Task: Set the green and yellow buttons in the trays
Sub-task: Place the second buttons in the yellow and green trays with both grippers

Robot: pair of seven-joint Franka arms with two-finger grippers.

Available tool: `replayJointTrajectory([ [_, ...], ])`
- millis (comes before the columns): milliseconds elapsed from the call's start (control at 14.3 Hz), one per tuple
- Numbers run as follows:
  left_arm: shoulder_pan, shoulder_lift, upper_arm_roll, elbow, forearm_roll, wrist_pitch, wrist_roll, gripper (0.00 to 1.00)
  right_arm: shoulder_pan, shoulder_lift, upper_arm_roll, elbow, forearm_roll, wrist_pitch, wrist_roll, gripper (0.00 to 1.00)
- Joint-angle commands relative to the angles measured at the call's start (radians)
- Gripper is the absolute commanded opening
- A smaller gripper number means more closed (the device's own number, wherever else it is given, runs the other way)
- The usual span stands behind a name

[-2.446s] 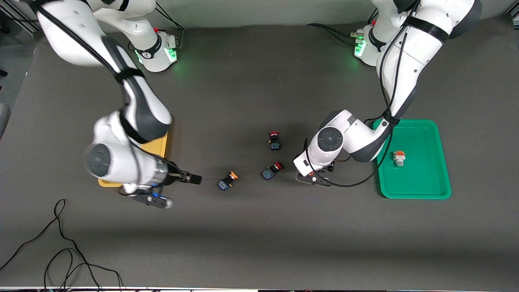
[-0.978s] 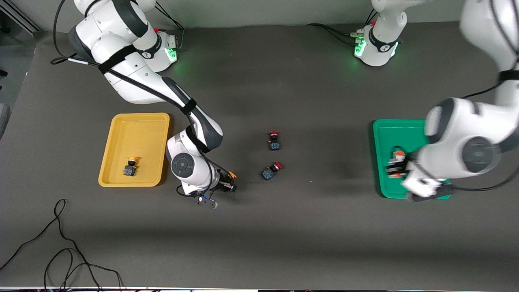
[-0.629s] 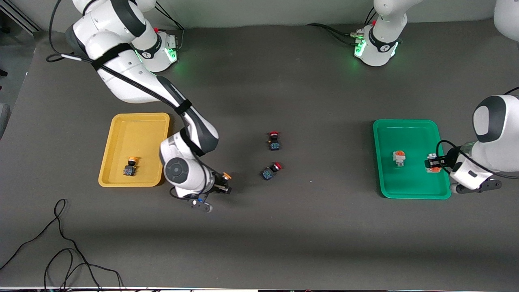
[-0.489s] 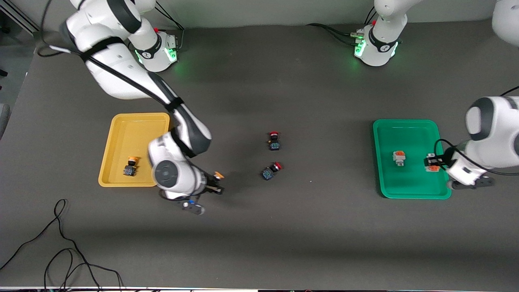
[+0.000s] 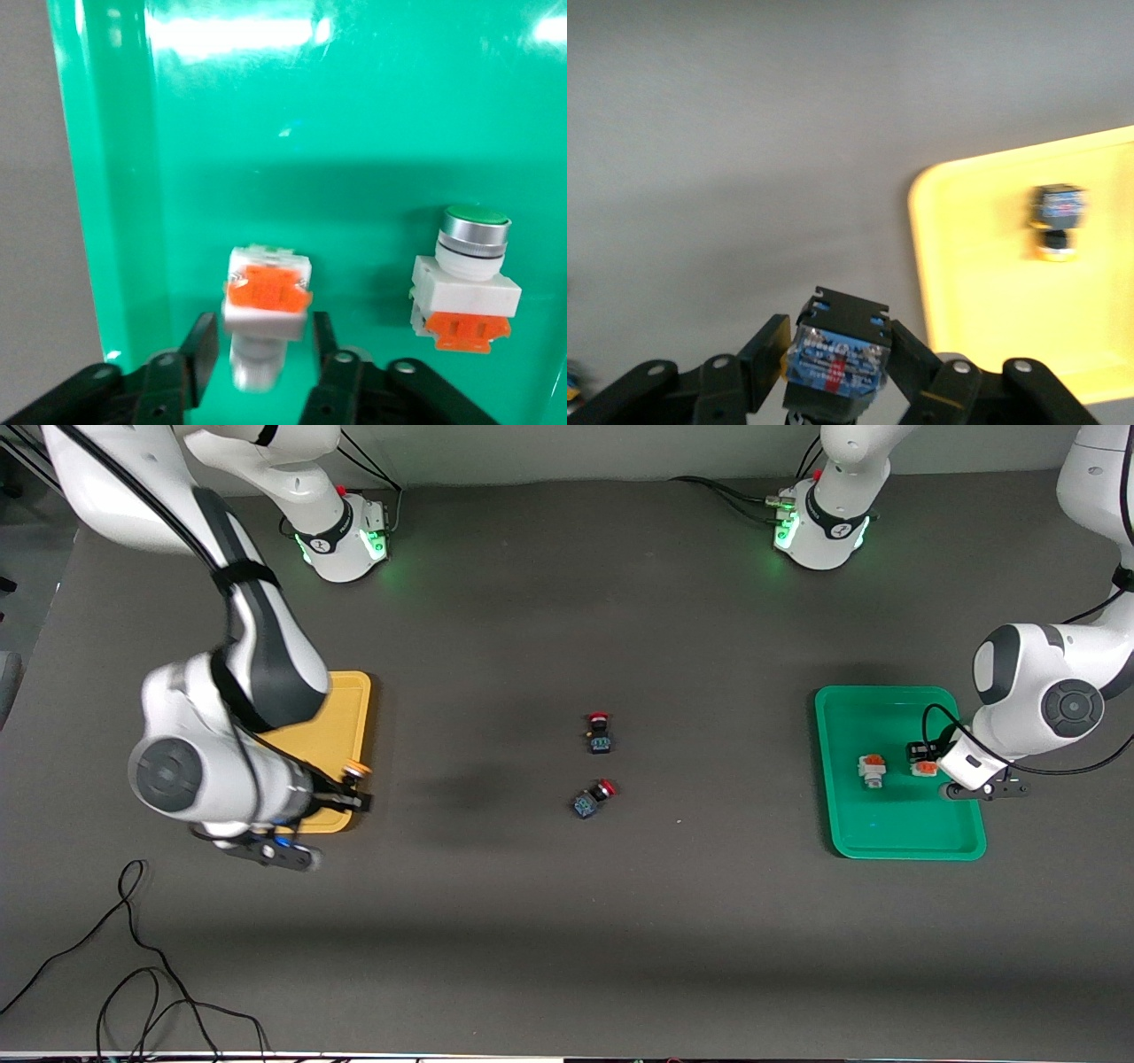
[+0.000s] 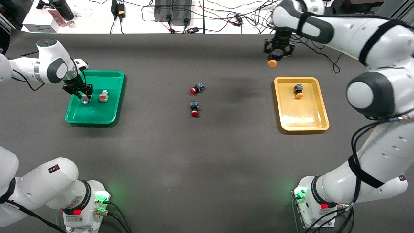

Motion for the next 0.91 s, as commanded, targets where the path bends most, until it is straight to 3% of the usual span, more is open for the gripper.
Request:
replayJointTrajectory([
  [0, 0.004, -0.038, -0.007, -0.003, 0.014, -0.04, 0.024, 1.0, 0.0, -0.196, -0.087, -0.298, 0.031, 0.138, -0.167, 0.0],
  [280, 0.0, -0.095, -0.021, 0.112, -0.001, -0.239, 0.032, 1.0, -0.009, -0.224, -0.236, -0.533, 0.115, 0.374, -0.391, 0.0],
  [419, 0.001, -0.139, -0.045, 0.151, -0.016, -0.325, 0.046, 1.0, -0.014, -0.177, -0.243, -0.644, 0.183, 0.561, -0.437, 0.0],
  [629, 0.006, -0.277, -0.038, 0.192, -0.215, -0.443, 0.206, 1.0, -0.009, -0.101, -0.238, -0.681, 0.259, 0.666, -0.437, 0.0],
  [769, 0.009, -0.328, -0.012, 0.272, -0.292, -0.598, 0.276, 1.0, -0.003, -0.074, -0.232, -0.681, 0.322, 0.68, -0.436, 0.55],
  [839, 0.009, -0.329, -0.012, 0.334, -0.299, -0.69, 0.282, 1.0, -0.003, -0.078, -0.227, -0.681, 0.33, 0.672, -0.436, 0.66],
])
